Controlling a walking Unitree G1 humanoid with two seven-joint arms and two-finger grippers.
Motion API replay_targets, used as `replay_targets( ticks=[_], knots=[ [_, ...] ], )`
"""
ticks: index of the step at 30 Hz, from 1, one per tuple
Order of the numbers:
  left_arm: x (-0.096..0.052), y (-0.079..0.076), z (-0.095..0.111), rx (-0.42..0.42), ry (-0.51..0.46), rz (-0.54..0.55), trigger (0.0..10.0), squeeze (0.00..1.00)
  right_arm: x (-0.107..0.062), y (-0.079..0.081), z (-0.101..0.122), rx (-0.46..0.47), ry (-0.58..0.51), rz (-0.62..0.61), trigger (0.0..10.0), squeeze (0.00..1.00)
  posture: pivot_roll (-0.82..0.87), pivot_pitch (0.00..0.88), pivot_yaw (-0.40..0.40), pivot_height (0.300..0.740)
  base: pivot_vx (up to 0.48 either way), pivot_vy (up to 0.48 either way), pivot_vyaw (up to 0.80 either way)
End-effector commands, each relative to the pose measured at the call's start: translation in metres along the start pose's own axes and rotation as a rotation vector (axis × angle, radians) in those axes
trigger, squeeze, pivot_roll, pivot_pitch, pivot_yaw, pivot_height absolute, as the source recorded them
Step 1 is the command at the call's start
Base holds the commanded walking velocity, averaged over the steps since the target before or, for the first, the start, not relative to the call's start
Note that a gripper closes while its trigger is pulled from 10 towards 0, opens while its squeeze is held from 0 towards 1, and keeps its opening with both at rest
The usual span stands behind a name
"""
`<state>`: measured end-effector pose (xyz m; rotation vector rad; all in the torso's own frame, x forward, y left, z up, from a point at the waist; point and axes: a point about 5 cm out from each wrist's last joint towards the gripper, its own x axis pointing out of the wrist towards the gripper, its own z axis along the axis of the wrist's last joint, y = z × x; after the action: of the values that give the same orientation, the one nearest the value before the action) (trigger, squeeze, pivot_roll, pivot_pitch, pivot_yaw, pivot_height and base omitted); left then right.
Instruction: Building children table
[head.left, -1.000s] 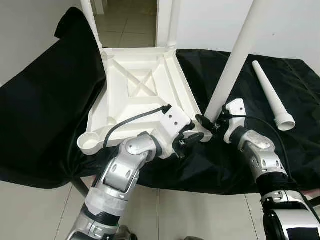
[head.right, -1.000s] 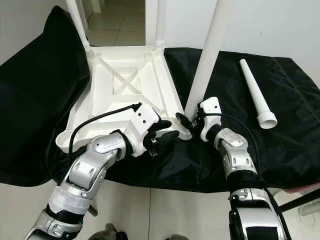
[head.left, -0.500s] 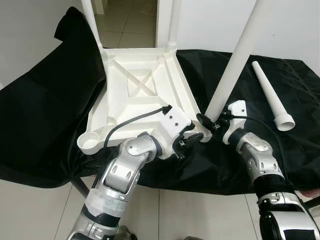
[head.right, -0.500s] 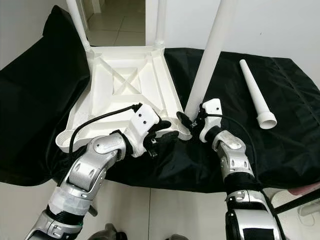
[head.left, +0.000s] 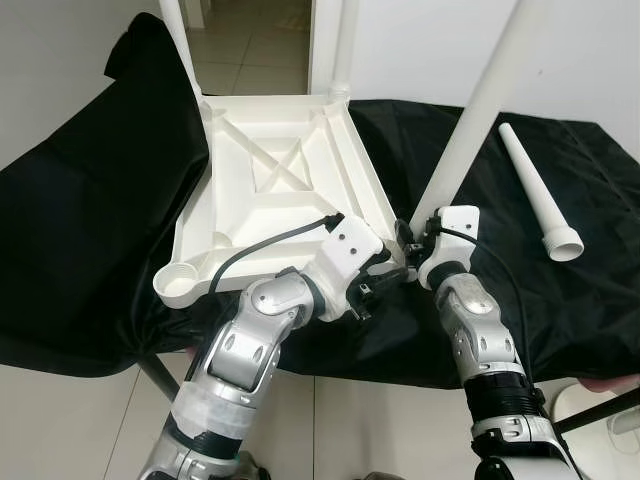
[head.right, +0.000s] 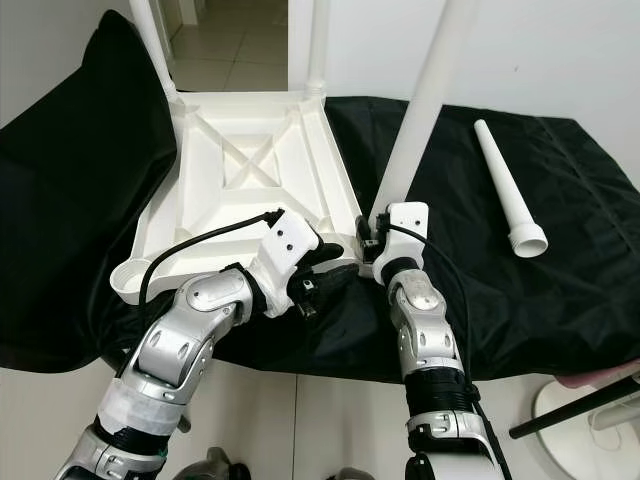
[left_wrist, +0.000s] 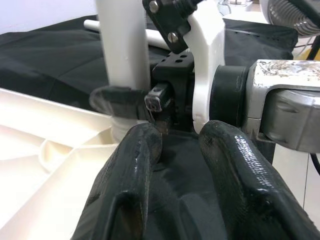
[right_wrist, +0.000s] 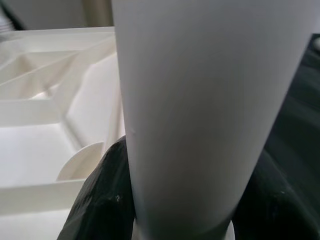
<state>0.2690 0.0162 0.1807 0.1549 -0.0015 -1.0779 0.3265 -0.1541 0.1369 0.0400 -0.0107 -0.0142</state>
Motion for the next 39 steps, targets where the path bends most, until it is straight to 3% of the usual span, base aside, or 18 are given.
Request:
replay_targets(
  ticks=[1, 8, 9, 16, 21, 22, 28, 32, 39],
  knots=[
    [-0.001, 0.004, 0.000, -0.008, -0.003, 0.103, 10.0, 0.00, -0.010, 0.000, -0.019, 0.021, 0.083, -0.126, 10.0, 0.00, -0.01, 0.000, -0.021, 0.740, 0.000, 0.000, 0.00],
    [-0.001, 0.003, -0.001, -0.012, 0.000, 0.099, 10.0, 0.00, -0.014, 0.014, -0.012, 0.065, 0.040, -0.113, 10.0, 0.00, -0.01, 0.000, -0.009, 0.740, 0.000, 0.000, 0.00],
    [-0.001, 0.003, -0.001, -0.011, 0.002, 0.095, 10.0, 0.00, -0.016, 0.015, -0.008, 0.087, 0.010, -0.092, 10.0, 1.00, -0.02, 0.000, -0.006, 0.740, 0.000, 0.000, 0.00],
    [-0.002, 0.002, -0.001, -0.009, 0.005, 0.087, 10.0, 0.00, -0.023, 0.013, 0.001, 0.118, -0.032, -0.109, 10.0, 1.00, -0.02, 0.000, -0.004, 0.740, 0.000, 0.000, 0.00],
    [-0.002, 0.003, 0.001, -0.012, 0.001, 0.090, 10.0, 0.00, -0.035, 0.009, 0.003, 0.073, -0.057, -0.095, 10.0, 1.00, -0.02, 0.000, -0.009, 0.740, 0.000, 0.000, 0.00],
    [-0.003, 0.003, 0.001, -0.013, 0.000, 0.092, 10.0, 0.00, -0.041, 0.008, 0.003, 0.053, -0.063, -0.074, 10.0, 0.00, -0.02, 0.000, -0.010, 0.740, 0.000, 0.000, 0.00],
    [-0.005, 0.004, 0.001, -0.013, -0.003, 0.098, 10.0, 0.00, -0.053, 0.008, 0.003, 0.048, -0.067, -0.020, 10.0, 0.00, -0.03, 0.000, -0.006, 0.740, 0.000, 0.000, 0.00],
    [-0.006, 0.014, 0.004, -0.003, -0.016, 0.127, 10.0, 0.00, -0.059, 0.010, 0.006, 0.048, -0.062, 0.013, 10.0, 0.00, -0.04, 0.000, -0.008, 0.740, 0.000, 0.000, 0.00],
    [-0.008, 0.020, 0.007, 0.005, -0.027, 0.147, 10.0, 0.00, -0.064, 0.011, 0.005, 0.042, -0.051, 0.014, 10.0, 0.00, -0.04, 0.003, -0.010, 0.740, 0.000, 0.000, 0.00]
  ],
)
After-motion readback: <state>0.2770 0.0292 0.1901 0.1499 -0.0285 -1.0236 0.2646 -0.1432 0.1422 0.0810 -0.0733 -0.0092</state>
